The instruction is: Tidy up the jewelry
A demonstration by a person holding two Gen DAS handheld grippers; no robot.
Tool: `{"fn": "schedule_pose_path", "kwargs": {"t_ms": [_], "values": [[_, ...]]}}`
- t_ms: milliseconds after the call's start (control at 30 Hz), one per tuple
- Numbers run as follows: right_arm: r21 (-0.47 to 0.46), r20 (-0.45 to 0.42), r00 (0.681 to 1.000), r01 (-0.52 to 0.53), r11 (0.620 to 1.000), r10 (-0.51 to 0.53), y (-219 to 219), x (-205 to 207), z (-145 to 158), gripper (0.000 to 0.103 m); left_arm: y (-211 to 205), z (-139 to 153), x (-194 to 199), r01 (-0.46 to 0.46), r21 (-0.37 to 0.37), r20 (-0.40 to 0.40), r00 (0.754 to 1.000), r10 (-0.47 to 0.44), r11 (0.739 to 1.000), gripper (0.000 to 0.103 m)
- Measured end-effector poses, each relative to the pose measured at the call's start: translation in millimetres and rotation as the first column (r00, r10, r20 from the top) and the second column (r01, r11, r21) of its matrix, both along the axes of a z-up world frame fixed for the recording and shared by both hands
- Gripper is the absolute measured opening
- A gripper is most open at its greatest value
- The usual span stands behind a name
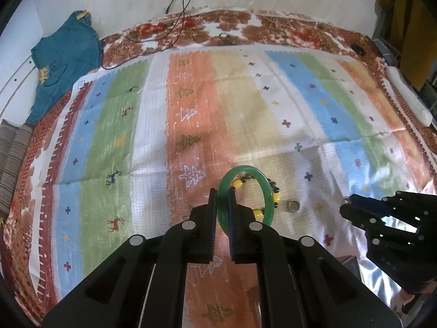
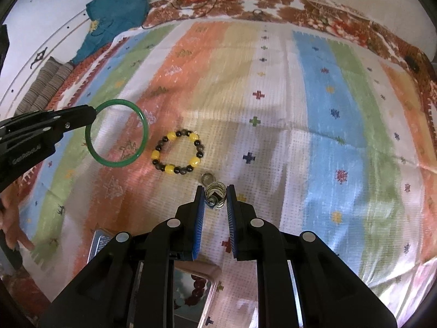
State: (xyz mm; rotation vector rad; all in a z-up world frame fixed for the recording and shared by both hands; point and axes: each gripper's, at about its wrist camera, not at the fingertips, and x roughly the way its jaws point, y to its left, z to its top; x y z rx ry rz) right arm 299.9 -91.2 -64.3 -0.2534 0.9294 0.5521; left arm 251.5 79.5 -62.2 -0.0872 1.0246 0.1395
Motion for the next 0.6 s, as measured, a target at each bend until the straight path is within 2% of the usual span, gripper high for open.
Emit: {"fn": "schedule_pose_path", "kwargs": {"t_ms": [333, 367, 600], "values": [[0.038, 0.035, 0.999, 0.004, 0.999, -0.005, -8.3, -18.1, 13.6, 0.017, -10.0, 19.4, -24.0, 0.025, -0.035, 0.046, 0.999, -0.024, 0.999, 0.007], [0.039, 0.040, 0.999, 0.004, 0.999, -0.005, -8.7, -20.6, 14.3, 0.017, -11.7, 22.4, -27.2, 0.028, -0.040, 0.054, 0.998, -0.026, 0.999, 0.000], [0.049, 0.056, 0.998, -0.001, 0.999, -0.001, -8.6, -36.8, 16.2, 0.017, -19.3, 30.4, -44.3, 0.036, -0.038, 0.083, 0.996, -0.033, 0.999, 0.000]]}}
